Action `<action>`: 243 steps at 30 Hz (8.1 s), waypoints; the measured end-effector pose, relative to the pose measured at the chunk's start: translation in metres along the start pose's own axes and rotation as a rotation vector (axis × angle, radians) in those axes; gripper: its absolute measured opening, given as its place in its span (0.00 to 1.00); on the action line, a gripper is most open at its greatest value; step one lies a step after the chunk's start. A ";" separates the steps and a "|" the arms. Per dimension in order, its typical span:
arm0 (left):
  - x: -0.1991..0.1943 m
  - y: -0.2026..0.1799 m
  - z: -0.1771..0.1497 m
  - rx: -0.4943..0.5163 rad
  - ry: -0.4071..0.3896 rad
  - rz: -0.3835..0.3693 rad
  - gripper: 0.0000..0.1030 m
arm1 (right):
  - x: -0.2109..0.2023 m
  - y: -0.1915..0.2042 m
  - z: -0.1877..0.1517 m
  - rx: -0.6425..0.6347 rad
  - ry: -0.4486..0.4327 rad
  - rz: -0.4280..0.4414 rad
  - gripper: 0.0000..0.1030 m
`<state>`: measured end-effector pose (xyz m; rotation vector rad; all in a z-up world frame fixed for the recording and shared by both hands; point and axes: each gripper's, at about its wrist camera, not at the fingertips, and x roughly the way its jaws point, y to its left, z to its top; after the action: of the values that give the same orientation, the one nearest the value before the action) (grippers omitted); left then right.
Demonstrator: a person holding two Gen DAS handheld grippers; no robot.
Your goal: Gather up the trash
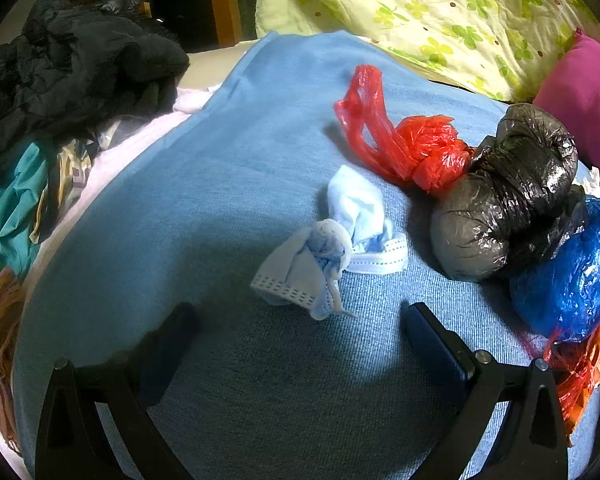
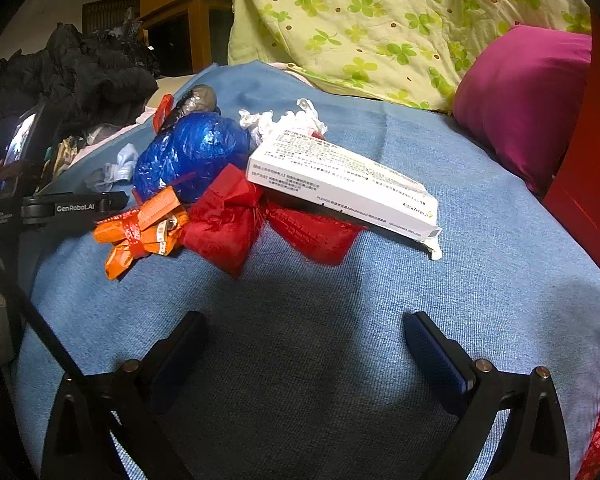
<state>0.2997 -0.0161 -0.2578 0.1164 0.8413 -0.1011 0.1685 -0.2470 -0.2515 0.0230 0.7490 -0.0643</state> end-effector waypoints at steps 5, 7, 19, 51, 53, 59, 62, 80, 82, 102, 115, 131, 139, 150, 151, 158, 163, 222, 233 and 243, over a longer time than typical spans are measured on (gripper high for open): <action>0.000 0.000 0.000 0.002 0.001 -0.001 1.00 | 0.000 0.001 0.000 -0.001 0.000 -0.001 0.99; 0.000 0.000 0.000 0.002 0.000 -0.001 1.00 | 0.001 0.001 -0.001 -0.001 0.000 0.000 1.00; 0.000 0.000 0.000 -0.001 0.005 0.003 1.00 | 0.000 -0.002 -0.001 0.001 -0.005 0.012 1.00; -0.001 -0.002 -0.002 -0.006 0.001 0.006 1.00 | 0.002 0.001 0.002 -0.008 0.009 0.006 1.00; -0.001 -0.002 -0.003 -0.006 0.000 0.006 1.00 | 0.002 0.001 0.002 -0.009 0.010 0.004 1.00; -0.001 -0.003 -0.003 -0.006 -0.001 0.005 1.00 | 0.002 0.003 0.002 -0.014 0.014 -0.002 1.00; -0.001 -0.003 -0.003 -0.006 -0.001 0.005 1.00 | 0.002 0.004 0.002 -0.015 0.015 -0.003 1.00; -0.001 -0.004 -0.004 -0.006 -0.001 0.005 1.00 | 0.001 0.002 0.002 -0.016 0.016 0.003 1.00; -0.001 -0.004 -0.004 -0.006 -0.002 0.005 1.00 | 0.001 0.002 0.002 -0.016 0.018 0.003 1.00; -0.001 -0.006 -0.004 -0.006 -0.005 0.004 1.00 | -0.051 -0.084 0.038 0.536 -0.046 0.363 1.00; -0.011 -0.001 -0.003 -0.043 0.080 -0.052 1.00 | 0.035 -0.116 0.039 1.064 0.097 0.566 0.86; 0.010 -0.015 0.074 0.130 0.205 -0.053 0.98 | 0.037 -0.120 0.052 1.026 0.015 0.522 0.32; 0.019 -0.019 0.069 0.139 0.238 -0.182 0.44 | 0.003 -0.099 0.075 0.837 -0.080 0.521 0.32; -0.097 -0.046 0.066 0.191 -0.017 -0.285 0.41 | -0.068 -0.078 0.082 0.620 -0.257 0.452 0.32; -0.110 -0.051 0.064 0.198 -0.038 -0.295 0.41 | -0.077 -0.077 0.082 0.602 -0.280 0.447 0.32; -0.196 -0.093 0.050 0.277 -0.146 -0.407 0.41 | -0.163 -0.071 0.057 0.495 -0.436 0.356 0.32; -0.248 -0.142 0.035 0.392 -0.174 -0.518 0.41 | -0.237 -0.088 0.028 0.449 -0.497 0.250 0.32; -0.168 -0.002 -0.052 0.059 0.016 -0.241 0.88 | -0.075 -0.050 0.070 0.446 0.051 0.358 0.55; -0.124 -0.050 -0.025 0.123 0.041 -0.284 0.88 | 0.044 -0.059 0.068 0.705 0.190 0.400 0.51; -0.081 -0.099 -0.005 0.194 0.110 -0.404 0.88 | 0.069 -0.071 0.066 0.755 0.212 0.440 0.35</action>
<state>0.2289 -0.1093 -0.2064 0.1341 0.9551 -0.5609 0.2589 -0.3246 -0.2504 0.9229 0.8807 0.0796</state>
